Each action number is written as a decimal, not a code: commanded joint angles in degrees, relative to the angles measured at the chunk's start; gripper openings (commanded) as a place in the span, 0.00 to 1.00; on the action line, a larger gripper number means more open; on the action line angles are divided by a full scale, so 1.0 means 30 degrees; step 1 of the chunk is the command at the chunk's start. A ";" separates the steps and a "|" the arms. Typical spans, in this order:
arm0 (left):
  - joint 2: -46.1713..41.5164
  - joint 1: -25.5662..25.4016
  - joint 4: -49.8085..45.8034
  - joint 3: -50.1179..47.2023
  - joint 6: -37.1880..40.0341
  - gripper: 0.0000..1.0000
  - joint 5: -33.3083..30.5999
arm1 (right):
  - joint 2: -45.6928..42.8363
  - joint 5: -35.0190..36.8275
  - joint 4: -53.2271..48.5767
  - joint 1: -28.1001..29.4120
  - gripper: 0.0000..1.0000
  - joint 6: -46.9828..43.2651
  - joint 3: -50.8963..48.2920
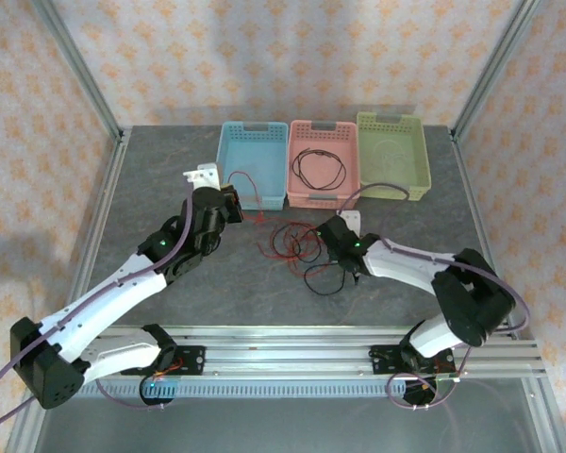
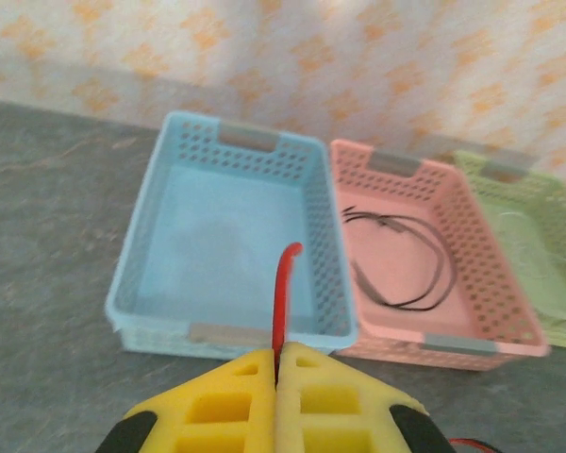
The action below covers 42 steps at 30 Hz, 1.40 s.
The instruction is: Untangle the cables
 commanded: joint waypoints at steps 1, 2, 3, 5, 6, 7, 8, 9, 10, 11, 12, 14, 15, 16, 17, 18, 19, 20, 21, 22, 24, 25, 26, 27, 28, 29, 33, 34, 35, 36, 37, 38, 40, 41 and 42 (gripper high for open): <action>-0.0492 0.0129 0.1368 0.1227 0.1687 0.00 0.2326 | -0.2329 0.0217 -0.0093 -0.0087 0.34 -0.0170 0.0045; -0.0540 0.0130 0.1454 0.1408 0.1776 0.00 0.2723 | -0.3136 0.0233 0.0099 -0.0087 0.41 -0.0248 0.0004; -0.0582 0.0158 0.1577 0.1557 0.1850 0.00 0.3152 | -0.3958 0.0245 0.0341 -0.0087 0.46 -0.0328 -0.0069; -0.0583 0.0216 0.1805 0.1855 0.2112 0.00 0.4212 | -0.5628 0.0120 0.1162 -0.0087 0.54 -0.0624 -0.0296; -0.0534 0.0214 0.1874 0.2017 0.2244 0.00 0.4656 | -0.6550 0.0107 0.1721 -0.0087 0.59 -0.0762 -0.0455; -0.0472 0.0225 0.1911 0.2177 0.2373 0.00 0.5088 | -0.7200 0.0160 0.2225 -0.0099 0.65 -0.0869 -0.0590; -0.0399 0.0246 0.1897 0.2386 0.2511 0.00 0.5458 | -0.7868 0.0180 0.2887 -0.0116 0.72 -0.1074 -0.0740; -0.0293 0.0247 0.1883 0.2589 0.2586 0.00 0.5826 | -0.8397 0.0149 0.3489 -0.0117 0.78 -0.1338 -0.0873; -0.0208 0.0247 0.1868 0.2728 0.2691 0.00 0.6148 | -0.8657 0.0304 0.3716 -0.0145 0.86 -0.1305 -0.0802; -0.0149 0.0247 0.1933 0.2873 0.2791 0.00 0.6583 | -0.8828 0.0598 0.3925 -0.0175 0.87 -0.1428 -0.0690; -0.0073 0.0247 0.1970 0.3002 0.2908 0.00 0.6956 | -0.8965 0.0483 0.4434 -0.0168 0.87 -0.1698 -0.0803; 0.0051 0.0275 0.2043 0.3181 0.3086 0.00 0.7568 | -0.9144 0.0027 0.5183 -0.0203 0.93 -0.2357 -0.0760; 0.0138 0.0269 0.2058 0.3310 0.3179 0.00 0.7843 | -0.9159 -0.0298 0.5174 -0.0205 0.96 -0.2449 -0.0543; 0.0228 0.0275 0.2058 0.3455 0.3263 0.00 0.8191 | -0.9158 -0.0953 0.5200 -0.0204 0.95 -0.2748 -0.0294; 0.0301 0.0271 0.2058 0.3575 0.3335 0.00 0.8465 | -0.9159 -0.1803 0.5448 -0.0204 0.92 -0.3252 -0.0102; 0.0367 0.0276 0.2100 0.3636 0.3380 0.00 0.8679 | -0.9141 -0.2507 0.5728 -0.0204 0.90 -0.3775 -0.0010; 0.0433 0.0260 0.2167 0.3679 0.3447 0.00 0.8968 | -0.9089 -0.3116 0.6191 -0.0204 0.88 -0.4079 0.0000; 0.0484 0.0268 0.2176 0.3733 0.3535 0.00 0.9255 | -0.8949 -0.3681 0.6443 -0.0204 0.86 -0.4516 0.0177; 0.0550 0.0275 0.2149 0.3768 0.3621 0.00 0.9502 | -0.8846 -0.4334 0.6631 -0.0204 0.83 -0.5015 0.0351; 0.0611 0.0276 0.2103 0.3844 0.3751 0.00 0.9882 | -0.8768 -0.5083 0.6822 -0.0237 0.81 -0.5606 0.0488; 0.0756 0.0275 0.1975 0.3968 0.4015 0.00 1.0614 | -0.8691 -0.6499 0.7510 -0.0519 0.80 -0.6438 0.0528; 0.0821 0.0274 0.1919 0.4032 0.4160 0.00 1.1025 | -0.8635 -0.7453 0.7788 -0.0857 0.79 -0.6834 0.0540; 0.0936 0.0276 0.1843 0.4088 0.4273 0.00 1.1384 | -0.8532 -0.8415 0.7901 -0.1214 0.79 -0.7143 0.0665; 0.1002 0.0272 0.1770 0.4147 0.4369 0.00 1.1649 | -0.8442 -0.9127 0.8034 -0.1498 0.79 -0.7395 0.0778; 0.1062 0.0276 0.1709 0.4181 0.4449 0.00 1.1983 | -0.8388 -0.9955 0.8239 -0.1782 0.79 -0.7659 0.0862; 0.1157 0.0260 0.1707 0.4180 0.4503 0.00 1.2324 | -0.8300 -1.0708 0.8372 -0.1944 0.79 -0.8017 0.1002; 0.1433 0.0267 0.1650 0.4236 0.4728 0.00 1.3383 | -0.7670 -1.1783 0.8288 -0.2021 0.76 -0.9385 0.1845; 0.1545 0.0262 0.1622 0.4266 0.4795 0.00 1.3644 | -0.7478 -1.1916 0.8272 -0.2021 0.75 -0.9643 0.2049; 0.1633 0.0273 0.1619 0.4268 0.4847 0.00 1.3916 | -0.7307 -1.2082 0.8271 -0.2006 0.76 -0.9867 0.2254; 0.1713 0.0251 0.1619 0.4268 0.4860 0.00 1.4117 | -0.7108 -1.2279 0.8297 -0.2043 0.76 -1.0044 0.2406; 0.1798 0.0247 0.1622 0.4297 0.4862 0.00 1.4335 | -0.6766 -1.2556 0.8304 -0.2049 0.76 -1.0295 0.2659; 0.1881 0.0247 0.1604 0.4340 0.4876 0.00 1.4510 | -0.6462 -1.2610 0.8251 -0.2051 0.75 -1.0425 0.2869; 0.2077 0.0247 0.1531 0.4394 0.4918 0.00 1.4728 | -0.5752 -1.2331 0.8200 -0.2050 0.72 -1.0680 0.3331; 0.2136 0.0247 0.1503 0.4420 0.4949 0.00 1.4841 | -0.5480 -1.2217 0.8144 -0.2050 0.70 -1.0770 0.3566; 0.2216 0.0247 0.1451 0.4438 0.4994 0.00 1.4904 | -0.5350 -1.2121 0.8126 -0.2050 0.68 -1.0847 0.3785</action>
